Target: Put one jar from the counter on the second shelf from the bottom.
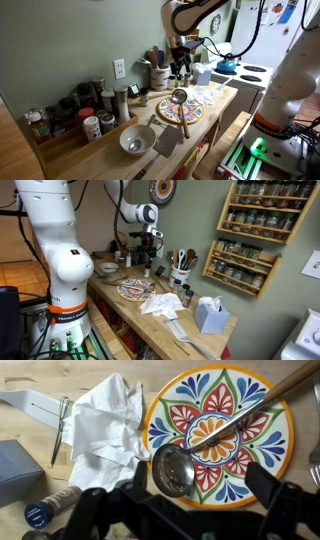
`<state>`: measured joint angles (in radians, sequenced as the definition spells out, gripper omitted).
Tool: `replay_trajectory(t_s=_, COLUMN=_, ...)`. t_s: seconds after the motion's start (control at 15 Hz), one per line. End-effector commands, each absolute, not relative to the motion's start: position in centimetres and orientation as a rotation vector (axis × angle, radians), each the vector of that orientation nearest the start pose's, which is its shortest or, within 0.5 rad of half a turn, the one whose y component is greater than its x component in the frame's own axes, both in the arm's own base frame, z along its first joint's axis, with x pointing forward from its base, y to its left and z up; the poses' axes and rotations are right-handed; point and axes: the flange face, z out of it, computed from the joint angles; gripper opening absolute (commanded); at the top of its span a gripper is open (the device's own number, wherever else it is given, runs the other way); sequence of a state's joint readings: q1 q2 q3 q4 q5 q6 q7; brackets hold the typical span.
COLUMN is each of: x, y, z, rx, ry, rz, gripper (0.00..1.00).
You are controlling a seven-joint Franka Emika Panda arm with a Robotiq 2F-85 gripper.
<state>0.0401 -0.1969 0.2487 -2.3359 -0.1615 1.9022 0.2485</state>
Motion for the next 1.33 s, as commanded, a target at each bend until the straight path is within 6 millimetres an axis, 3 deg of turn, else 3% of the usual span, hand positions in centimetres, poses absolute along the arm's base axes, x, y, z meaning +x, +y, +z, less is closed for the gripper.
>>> replay_trajectory(t_s=0.0, x=43.3, y=11.8, z=39.6, rx=-3.373, ry=-0.171, rz=0.315, gripper=1.00)
replay_trajectory(t_s=1.0, x=43.3, y=11.8, z=39.6, rx=-3.373, ry=-0.171, rz=0.315, gripper=1.00)
replay_trajectory(t_s=1.07, x=43.4, y=11.3, z=39.6, rx=-3.375, ry=-0.204, rz=0.291, gripper=1.00)
replay_trajectory(t_s=1.27, x=44.0, y=7.4, z=40.0, rx=-3.312, ry=-0.308, rz=0.194, gripper=1.00)
